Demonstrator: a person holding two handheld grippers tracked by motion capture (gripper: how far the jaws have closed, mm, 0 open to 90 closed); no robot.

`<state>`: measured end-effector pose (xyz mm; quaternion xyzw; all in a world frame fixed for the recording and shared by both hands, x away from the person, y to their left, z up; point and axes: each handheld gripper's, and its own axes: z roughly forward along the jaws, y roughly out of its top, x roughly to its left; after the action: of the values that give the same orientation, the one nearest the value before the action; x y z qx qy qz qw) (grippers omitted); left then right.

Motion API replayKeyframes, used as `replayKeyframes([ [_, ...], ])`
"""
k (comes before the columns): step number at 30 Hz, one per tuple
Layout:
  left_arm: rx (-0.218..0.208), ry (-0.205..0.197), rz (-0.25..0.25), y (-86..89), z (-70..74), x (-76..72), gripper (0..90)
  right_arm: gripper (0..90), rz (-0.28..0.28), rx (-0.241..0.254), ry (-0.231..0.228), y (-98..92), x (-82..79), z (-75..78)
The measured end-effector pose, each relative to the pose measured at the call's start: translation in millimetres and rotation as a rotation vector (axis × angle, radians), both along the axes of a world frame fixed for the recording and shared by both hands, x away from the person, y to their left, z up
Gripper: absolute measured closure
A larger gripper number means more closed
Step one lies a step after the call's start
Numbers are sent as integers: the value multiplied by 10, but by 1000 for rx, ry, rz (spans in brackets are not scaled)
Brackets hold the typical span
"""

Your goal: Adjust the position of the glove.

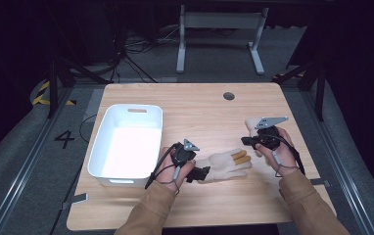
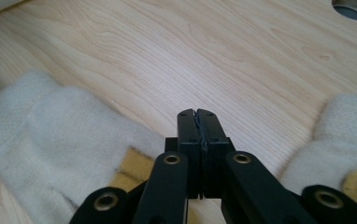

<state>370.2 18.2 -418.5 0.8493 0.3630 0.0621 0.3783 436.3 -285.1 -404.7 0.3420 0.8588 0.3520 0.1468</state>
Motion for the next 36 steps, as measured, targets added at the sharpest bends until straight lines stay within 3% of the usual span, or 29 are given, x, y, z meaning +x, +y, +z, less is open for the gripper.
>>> replayKeyframes([
  [7,11,17,-92,52,24,-83,175,900,21,-22,26,119,48,-77],
  [15,26,6,-86,159,66,-170,165,899,70,-46,43,276,122,-162],
  [18,28,22,-96,205,39,-195,165,896,80,-42,40,339,163,-175],
  [23,29,31,-102,233,29,-207,165,875,77,-39,48,376,208,-227],
  [36,62,32,-143,201,20,-272,165,898,64,-108,95,393,272,-351],
])
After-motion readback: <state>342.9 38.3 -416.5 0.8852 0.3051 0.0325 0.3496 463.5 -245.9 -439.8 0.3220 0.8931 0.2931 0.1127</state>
